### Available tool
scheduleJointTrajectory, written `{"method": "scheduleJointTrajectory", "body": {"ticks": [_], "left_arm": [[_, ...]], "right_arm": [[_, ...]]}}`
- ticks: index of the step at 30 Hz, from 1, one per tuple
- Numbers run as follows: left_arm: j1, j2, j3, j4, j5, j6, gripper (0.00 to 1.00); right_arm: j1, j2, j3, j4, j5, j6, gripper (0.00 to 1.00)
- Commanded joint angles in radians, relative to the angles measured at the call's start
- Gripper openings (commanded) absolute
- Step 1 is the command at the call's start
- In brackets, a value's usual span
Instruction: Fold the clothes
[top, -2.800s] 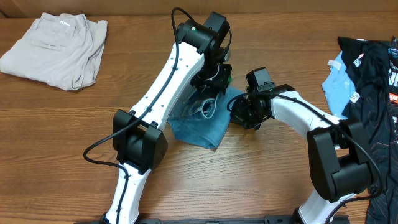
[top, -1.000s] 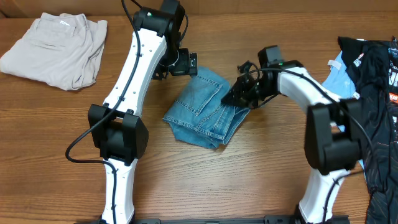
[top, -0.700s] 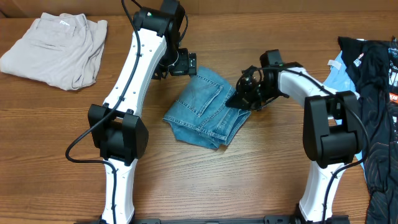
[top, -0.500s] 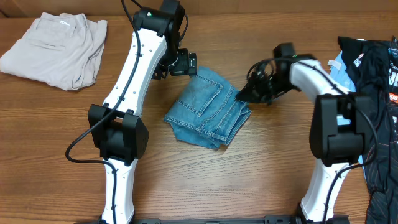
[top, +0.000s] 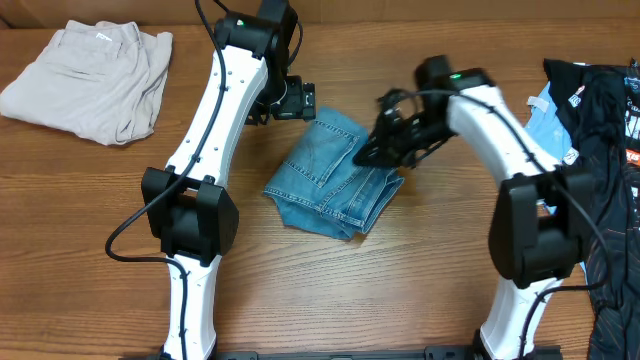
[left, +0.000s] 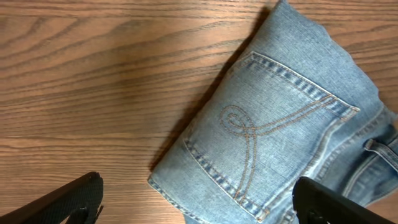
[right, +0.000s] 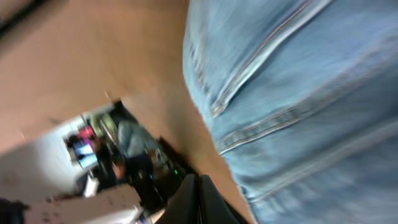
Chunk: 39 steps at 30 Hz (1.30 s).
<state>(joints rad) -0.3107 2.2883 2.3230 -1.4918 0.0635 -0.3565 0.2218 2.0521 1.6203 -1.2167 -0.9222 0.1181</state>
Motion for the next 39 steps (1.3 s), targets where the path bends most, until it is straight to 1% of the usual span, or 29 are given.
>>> {"method": "scheduleJointTrajectory", "body": {"ticks": [1, 4, 8, 15, 18, 21, 25, 29, 30, 32, 33, 34, 36, 39], "left_arm": [[0.003, -0.021, -0.005, 0.000, -0.041, 0.016, 1.00], [0.008, -0.021, -0.005, -0.003, -0.041, 0.016, 1.00], [0.011, -0.021, -0.005, -0.003, -0.041, 0.016, 1.00], [0.012, -0.021, -0.005, -0.003, -0.041, 0.016, 1.00], [0.012, -0.021, -0.005, -0.003, -0.041, 0.016, 1.00], [0.012, -0.021, -0.005, -0.003, -0.040, 0.016, 1.00], [0.011, -0.021, -0.005, -0.002, -0.041, 0.018, 1.00], [0.012, -0.021, -0.005, 0.006, -0.041, 0.050, 1.00], [0.012, -0.021, -0.005, 0.008, -0.041, 0.065, 1.00], [0.014, -0.020, -0.005, 0.016, -0.041, 0.095, 1.00], [0.015, -0.019, -0.005, 0.021, -0.041, 0.108, 1.00], [0.016, -0.019, -0.005, 0.028, -0.042, 0.124, 1.00], [0.023, -0.019, -0.005, 0.047, -0.041, 0.153, 1.00], [0.036, -0.019, -0.009, 0.089, -0.024, 0.198, 1.00]], "right_arm": [[0.064, -0.026, -0.055, 0.008, -0.042, -0.037, 0.04], [0.106, -0.026, -0.113, 0.049, -0.084, -0.034, 0.04], [0.143, -0.025, -0.220, 0.146, -0.089, 0.025, 0.04], [0.127, -0.025, -0.447, 0.367, -0.072, 0.127, 0.11], [0.108, -0.025, -0.511, 0.414, -0.027, 0.168, 0.10], [0.091, -0.026, -0.512, 0.417, -0.020, 0.179, 0.04], [0.071, -0.056, -0.464, 0.406, -0.049, 0.179, 0.04], [0.047, -0.156, -0.357, 0.342, -0.010, 0.179, 0.06], [0.042, -0.180, -0.330, 0.319, 0.024, 0.179, 0.09], [0.032, -0.224, -0.270, 0.256, 0.120, 0.179, 0.19], [0.027, -0.239, -0.246, 0.228, 0.159, 0.180, 0.36], [0.022, -0.254, -0.219, 0.197, 0.206, 0.185, 0.60], [0.011, -0.275, -0.176, 0.145, 0.282, 0.198, 0.99], [0.003, -0.289, -0.151, 0.101, 0.312, 0.198, 1.00]]}}
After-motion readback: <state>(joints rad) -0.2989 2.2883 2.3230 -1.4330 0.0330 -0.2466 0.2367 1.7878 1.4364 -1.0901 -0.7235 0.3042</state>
